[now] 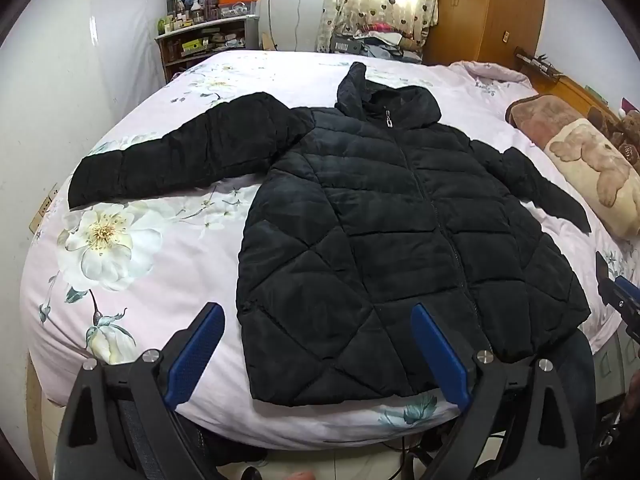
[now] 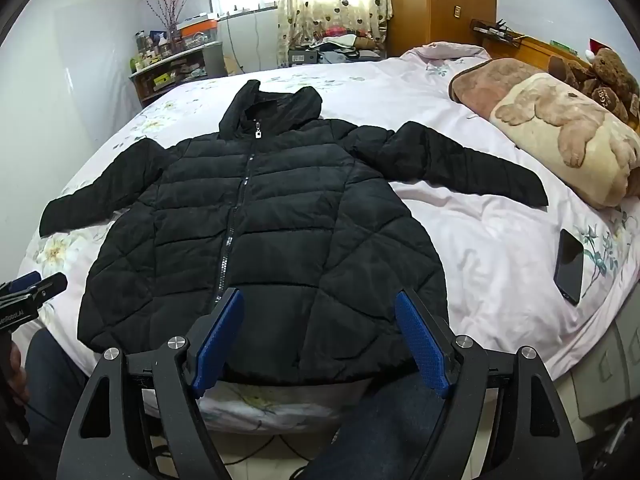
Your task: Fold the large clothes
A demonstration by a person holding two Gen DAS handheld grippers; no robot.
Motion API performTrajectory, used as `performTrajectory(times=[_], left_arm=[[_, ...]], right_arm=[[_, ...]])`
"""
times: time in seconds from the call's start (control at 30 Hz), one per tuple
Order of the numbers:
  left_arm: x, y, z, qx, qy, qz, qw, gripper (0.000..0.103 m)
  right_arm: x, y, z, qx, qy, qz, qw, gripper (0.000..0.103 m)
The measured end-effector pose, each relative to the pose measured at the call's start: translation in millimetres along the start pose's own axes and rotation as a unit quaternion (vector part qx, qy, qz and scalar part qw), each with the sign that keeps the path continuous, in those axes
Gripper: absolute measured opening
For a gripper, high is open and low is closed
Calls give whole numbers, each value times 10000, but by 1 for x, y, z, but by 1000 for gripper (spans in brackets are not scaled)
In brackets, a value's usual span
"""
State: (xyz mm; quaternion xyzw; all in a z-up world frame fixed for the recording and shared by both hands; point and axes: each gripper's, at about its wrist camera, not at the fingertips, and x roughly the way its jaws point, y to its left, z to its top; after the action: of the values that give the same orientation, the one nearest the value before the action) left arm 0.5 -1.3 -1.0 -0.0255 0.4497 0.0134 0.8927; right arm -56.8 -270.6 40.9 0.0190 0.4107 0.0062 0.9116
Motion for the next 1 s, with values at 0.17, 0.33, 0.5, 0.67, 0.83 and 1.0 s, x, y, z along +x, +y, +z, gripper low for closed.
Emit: performTrajectory(times=[0.17, 0.33, 0.5, 0.67, 0.83, 1.0], left_arm=[[5, -3, 0, 76, 58, -45, 9999, 96], [-1, -3, -3, 46, -46, -47, 10000, 96], [-2, -4, -7, 21, -43, -63, 10000, 96], [2, -1, -4, 35, 4, -54, 10000, 96], [3, -4, -6, 114, -12, 25, 9999, 96], [3, -5, -6, 137, -26, 38, 9999, 96]], right_arm=[[0, 0, 1, 26, -38, 33, 10000, 78], [0, 1, 1, 84, -63, 93, 9999, 78], [2, 0, 2, 63, -42, 123, 9999, 78], [3, 2, 2, 19, -3, 122, 9999, 78], [3, 3, 2, -24, 11, 141, 9999, 78], [4, 4, 1, -48, 41, 144, 9999, 78]])
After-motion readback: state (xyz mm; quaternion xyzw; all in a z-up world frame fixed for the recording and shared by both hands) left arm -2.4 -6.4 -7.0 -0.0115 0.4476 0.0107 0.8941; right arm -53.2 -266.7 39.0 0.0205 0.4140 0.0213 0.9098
